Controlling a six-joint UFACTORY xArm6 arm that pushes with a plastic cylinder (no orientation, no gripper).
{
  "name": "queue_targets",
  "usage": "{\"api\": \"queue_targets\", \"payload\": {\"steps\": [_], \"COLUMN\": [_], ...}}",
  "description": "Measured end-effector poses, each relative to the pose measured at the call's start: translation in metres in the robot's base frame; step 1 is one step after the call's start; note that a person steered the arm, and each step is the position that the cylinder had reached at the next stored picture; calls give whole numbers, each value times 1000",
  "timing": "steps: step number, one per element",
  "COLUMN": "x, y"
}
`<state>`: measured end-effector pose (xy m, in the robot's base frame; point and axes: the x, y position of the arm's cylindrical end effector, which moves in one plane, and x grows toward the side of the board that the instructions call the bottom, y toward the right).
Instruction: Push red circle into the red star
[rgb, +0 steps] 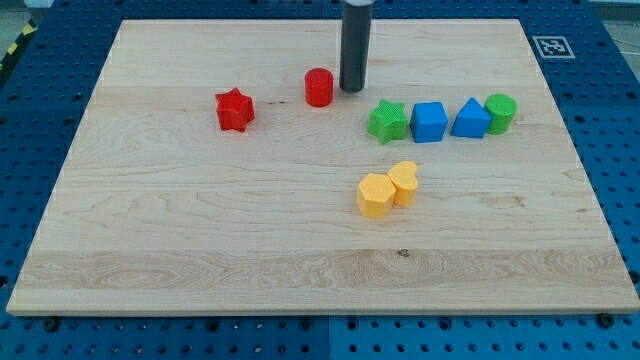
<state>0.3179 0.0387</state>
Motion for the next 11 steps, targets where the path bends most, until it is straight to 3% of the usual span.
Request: {"api": "queue_targets", "payload": {"steps": [1, 2, 5, 6, 8, 11], "x": [-2, 27, 58, 87, 86, 51], "y": [-31, -51, -33, -43, -103, -107]}}
